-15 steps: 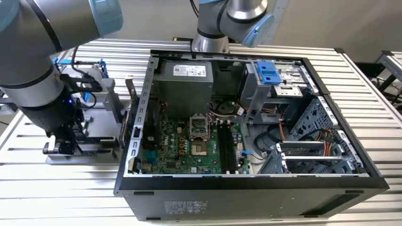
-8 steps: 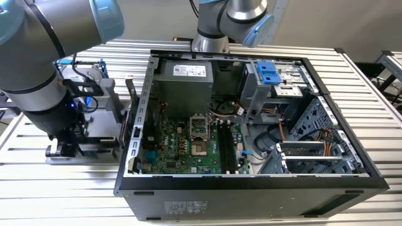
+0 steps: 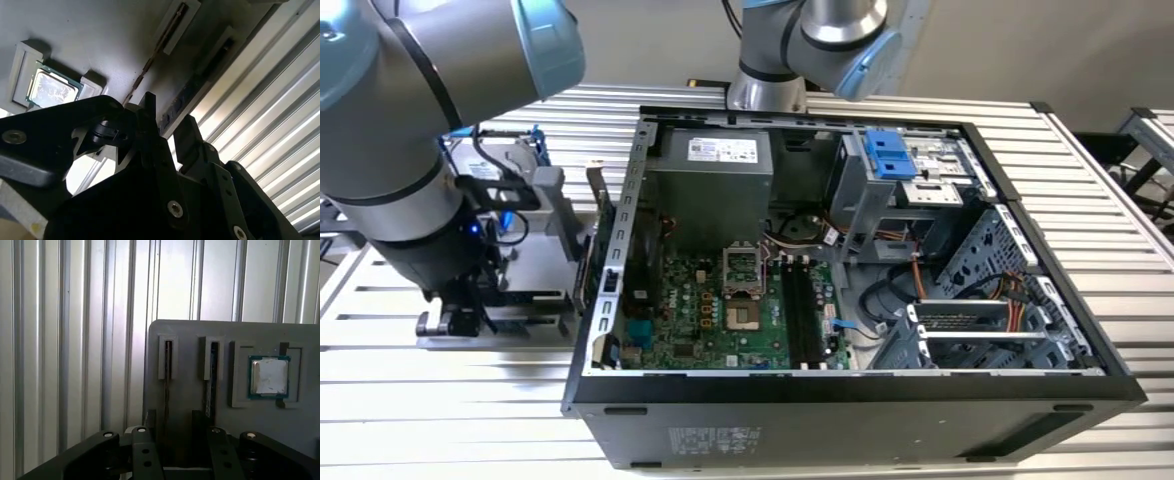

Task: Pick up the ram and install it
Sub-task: 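Pick up the ram and move it above insertion slot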

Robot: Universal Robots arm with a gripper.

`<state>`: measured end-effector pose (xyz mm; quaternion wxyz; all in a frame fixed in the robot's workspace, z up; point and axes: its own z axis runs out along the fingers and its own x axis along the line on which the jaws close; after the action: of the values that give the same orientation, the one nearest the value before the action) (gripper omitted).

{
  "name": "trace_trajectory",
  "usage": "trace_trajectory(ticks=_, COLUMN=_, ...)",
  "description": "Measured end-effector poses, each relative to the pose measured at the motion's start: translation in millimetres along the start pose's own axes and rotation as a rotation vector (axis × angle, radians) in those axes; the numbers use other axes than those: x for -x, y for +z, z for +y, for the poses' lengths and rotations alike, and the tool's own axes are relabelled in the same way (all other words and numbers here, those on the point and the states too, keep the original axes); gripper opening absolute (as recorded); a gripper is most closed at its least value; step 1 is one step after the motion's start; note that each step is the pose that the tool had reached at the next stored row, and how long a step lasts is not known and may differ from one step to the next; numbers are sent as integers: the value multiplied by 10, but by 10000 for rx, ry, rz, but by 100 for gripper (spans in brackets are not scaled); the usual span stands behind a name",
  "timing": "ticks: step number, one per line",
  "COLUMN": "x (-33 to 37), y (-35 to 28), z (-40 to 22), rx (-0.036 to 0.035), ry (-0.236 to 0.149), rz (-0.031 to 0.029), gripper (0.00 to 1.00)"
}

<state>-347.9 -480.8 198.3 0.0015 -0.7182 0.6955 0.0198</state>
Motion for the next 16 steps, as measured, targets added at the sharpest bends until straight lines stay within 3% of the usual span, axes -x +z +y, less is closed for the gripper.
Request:
trace_trajectory(ticks=9, x=2, y=32, z=72, rx=-3, ry=186, rz=-6, gripper=100)
trace_trajectory(ticks=16, x=1, y=43, z=82, rx=-2, ry=213, rz=-5, gripper=100)
